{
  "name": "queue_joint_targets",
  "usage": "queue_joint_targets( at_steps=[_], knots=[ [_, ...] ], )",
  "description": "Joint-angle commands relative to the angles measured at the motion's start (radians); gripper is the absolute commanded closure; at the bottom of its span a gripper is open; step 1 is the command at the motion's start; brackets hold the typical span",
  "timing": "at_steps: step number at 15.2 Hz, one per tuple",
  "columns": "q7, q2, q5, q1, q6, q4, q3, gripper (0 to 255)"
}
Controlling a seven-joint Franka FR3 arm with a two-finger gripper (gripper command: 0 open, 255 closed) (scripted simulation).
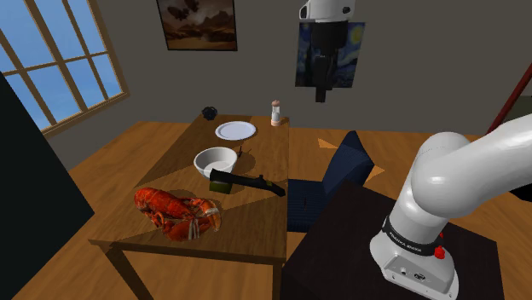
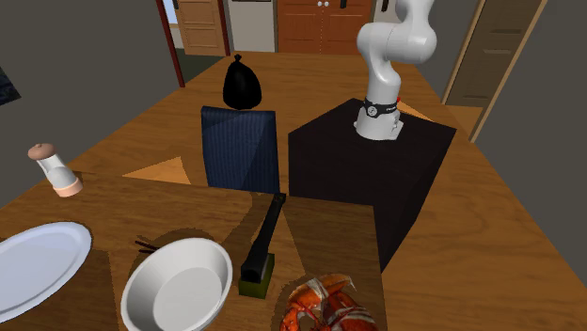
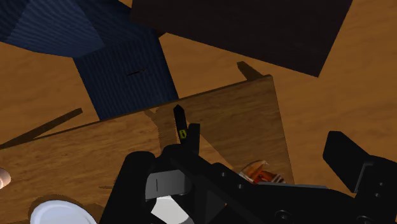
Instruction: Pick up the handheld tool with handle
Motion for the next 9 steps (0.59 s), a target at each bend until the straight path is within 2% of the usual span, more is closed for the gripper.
queue_joint_targets(
  at_steps=[1,9],
  knots=[
    [0.0,0.0,0.0,0.0,0.0,0.0,0.0,0],
    [-0.078,0.15,-0.027,0.002,0.28,-0.129,-0.028,0]
  ],
)
